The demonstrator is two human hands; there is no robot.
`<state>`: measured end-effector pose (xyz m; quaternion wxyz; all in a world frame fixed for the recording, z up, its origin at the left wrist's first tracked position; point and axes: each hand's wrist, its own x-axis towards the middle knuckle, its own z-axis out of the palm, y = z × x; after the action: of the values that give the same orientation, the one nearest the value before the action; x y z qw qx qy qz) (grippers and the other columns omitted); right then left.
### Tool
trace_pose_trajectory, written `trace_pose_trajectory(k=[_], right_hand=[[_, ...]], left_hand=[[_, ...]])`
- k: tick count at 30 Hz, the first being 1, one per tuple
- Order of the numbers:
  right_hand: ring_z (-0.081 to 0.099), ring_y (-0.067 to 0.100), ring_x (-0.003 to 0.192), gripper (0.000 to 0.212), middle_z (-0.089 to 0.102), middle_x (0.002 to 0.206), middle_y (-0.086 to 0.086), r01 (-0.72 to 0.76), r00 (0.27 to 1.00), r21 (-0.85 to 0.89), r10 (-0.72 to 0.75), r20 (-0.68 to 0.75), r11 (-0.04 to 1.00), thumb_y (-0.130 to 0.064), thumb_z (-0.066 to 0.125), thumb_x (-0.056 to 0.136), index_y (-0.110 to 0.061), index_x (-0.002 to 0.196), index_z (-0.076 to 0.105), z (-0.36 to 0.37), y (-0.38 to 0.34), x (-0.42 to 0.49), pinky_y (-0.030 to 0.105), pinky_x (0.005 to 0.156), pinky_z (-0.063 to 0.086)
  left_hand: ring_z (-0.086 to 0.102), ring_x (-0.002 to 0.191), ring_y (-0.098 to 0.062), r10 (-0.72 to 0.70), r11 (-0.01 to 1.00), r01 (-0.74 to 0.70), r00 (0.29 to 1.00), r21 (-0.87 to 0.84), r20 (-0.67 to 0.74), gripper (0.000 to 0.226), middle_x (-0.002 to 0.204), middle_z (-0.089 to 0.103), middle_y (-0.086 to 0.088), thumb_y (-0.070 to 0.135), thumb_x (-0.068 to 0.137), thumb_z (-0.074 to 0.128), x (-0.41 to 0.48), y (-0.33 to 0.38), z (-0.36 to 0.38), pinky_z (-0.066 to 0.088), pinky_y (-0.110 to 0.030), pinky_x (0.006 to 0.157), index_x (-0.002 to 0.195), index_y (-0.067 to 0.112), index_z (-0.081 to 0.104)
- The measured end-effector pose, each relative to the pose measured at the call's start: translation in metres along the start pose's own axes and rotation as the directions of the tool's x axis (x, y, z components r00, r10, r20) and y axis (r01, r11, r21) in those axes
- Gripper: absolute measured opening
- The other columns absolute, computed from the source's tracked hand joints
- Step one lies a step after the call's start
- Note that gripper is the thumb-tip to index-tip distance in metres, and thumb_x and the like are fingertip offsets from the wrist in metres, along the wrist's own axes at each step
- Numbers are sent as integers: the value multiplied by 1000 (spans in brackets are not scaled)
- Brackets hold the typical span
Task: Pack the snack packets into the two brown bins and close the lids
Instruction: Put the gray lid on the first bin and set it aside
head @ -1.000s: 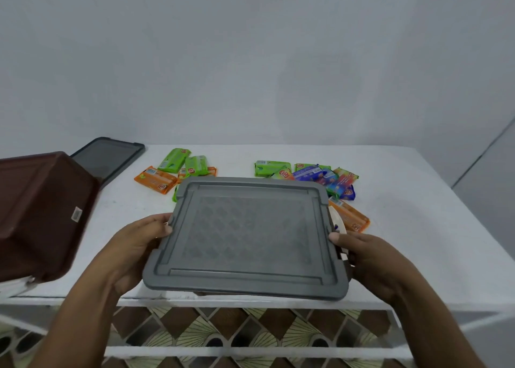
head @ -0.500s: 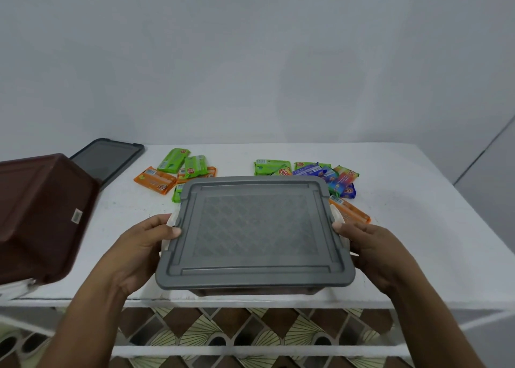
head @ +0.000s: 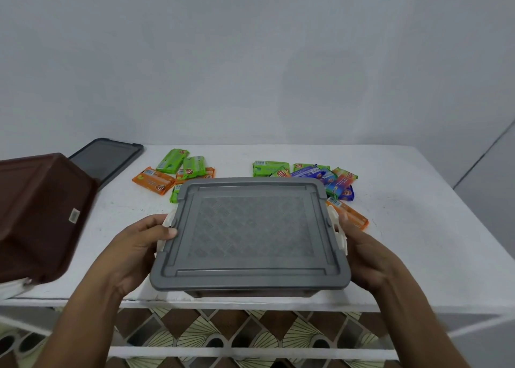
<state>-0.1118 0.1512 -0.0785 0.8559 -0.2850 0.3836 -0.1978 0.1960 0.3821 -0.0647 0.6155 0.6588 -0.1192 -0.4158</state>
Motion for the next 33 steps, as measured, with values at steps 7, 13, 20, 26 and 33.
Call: trace_pose_trajectory(k=[7, 13, 20, 26, 33], right_hand=[[61, 44, 119, 75, 59, 137, 24, -45, 994, 90, 35, 107, 995, -58, 74, 74, -14, 134, 63, -10, 10, 12, 63, 87, 54], [69, 40, 106, 104, 63, 130, 23, -23, 995, 115, 12, 94, 993, -28, 102, 42, -10, 135, 60, -15, 10, 15, 56, 76, 60], [72, 37, 100, 33, 74, 112, 17, 114, 993, -246, -114, 12, 963, -27, 64, 93, -12, 122, 66, 14, -8, 7, 58, 91, 55], [74, 31, 95, 38, 77, 101, 9, 163, 964, -603, -256, -70, 781, -48, 63, 92, -15, 110, 71, 25, -6, 6, 55, 90, 57], [71, 27, 89, 39, 72, 97, 12, 193, 944, -750, -328, -34, 633, -44, 55, 97, -8, 99, 68, 31, -9, 4, 43, 80, 60]], left_hand=[[68, 90, -38, 9, 1000, -9, 1000, -3, -7, 32, 101, 74, -21, 6, 76, 67, -2, 0, 3, 57, -49, 84, 108, 7, 71], [70, 87, -37, 4, 1000, -4, 1000, -10, -4, 28, 101, 74, -21, 6, 77, 67, 0, -1, 2, 61, -47, 78, 105, 8, 71], [70, 87, -38, -6, 1000, 6, 1000, -18, 19, 32, 102, 74, -22, 6, 75, 66, -1, 1, 2, 62, -48, 75, 107, 6, 68], [71, 86, -37, -17, 1000, 17, 1000, -25, 14, 32, 101, 74, -22, 6, 75, 65, -2, 1, 3, 61, -47, 75, 107, 7, 68], [73, 83, -34, 88, 996, -82, 984, 41, -155, 25, 98, 77, -17, 0, 93, 57, -12, -4, 19, 60, -43, 69, 111, 11, 72]])
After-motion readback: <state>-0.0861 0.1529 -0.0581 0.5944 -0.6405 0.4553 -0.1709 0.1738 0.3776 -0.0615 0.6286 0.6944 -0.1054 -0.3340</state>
